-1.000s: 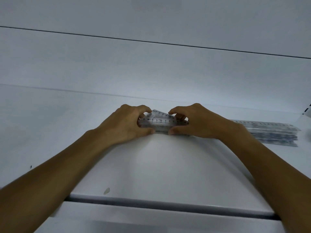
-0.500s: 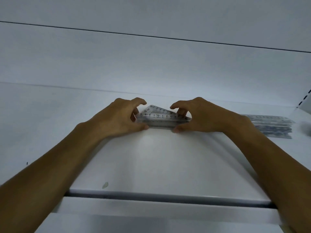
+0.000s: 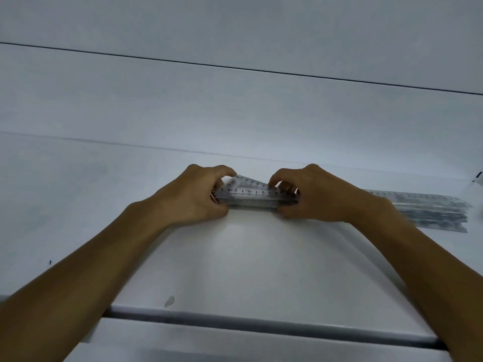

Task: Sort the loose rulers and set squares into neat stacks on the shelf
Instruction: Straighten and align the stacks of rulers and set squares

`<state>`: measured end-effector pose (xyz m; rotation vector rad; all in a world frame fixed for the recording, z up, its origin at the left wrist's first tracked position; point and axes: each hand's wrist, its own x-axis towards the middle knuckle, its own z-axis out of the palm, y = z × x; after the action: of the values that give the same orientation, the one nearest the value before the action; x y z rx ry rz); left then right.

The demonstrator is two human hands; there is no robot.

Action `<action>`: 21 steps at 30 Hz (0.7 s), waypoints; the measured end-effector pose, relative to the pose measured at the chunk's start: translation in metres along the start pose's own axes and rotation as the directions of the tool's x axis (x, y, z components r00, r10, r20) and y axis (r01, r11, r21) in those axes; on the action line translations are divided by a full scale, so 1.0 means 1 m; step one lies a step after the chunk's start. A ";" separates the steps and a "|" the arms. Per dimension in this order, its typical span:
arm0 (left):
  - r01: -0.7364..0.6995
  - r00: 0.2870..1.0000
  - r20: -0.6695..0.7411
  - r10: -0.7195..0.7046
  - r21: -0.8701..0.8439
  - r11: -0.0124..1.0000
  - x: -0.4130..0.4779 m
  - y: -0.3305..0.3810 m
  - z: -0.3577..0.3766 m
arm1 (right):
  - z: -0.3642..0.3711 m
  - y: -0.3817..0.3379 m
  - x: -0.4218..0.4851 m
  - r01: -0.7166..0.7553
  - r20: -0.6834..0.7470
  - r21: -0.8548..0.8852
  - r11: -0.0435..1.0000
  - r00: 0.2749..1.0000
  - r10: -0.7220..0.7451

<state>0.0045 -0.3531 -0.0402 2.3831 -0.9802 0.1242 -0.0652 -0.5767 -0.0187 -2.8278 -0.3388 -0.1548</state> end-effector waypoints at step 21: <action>0.028 0.996 -0.080 -0.028 0.008 1.000 0.002 0.003 0.001 | -0.004 -0.004 -0.008 0.039 -0.064 0.004 0.999 0.997 -0.038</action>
<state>0.0039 -0.3567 -0.0385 2.3801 -0.9107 0.2116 -0.0740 -0.5757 -0.0144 -2.8051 -0.3792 -0.2511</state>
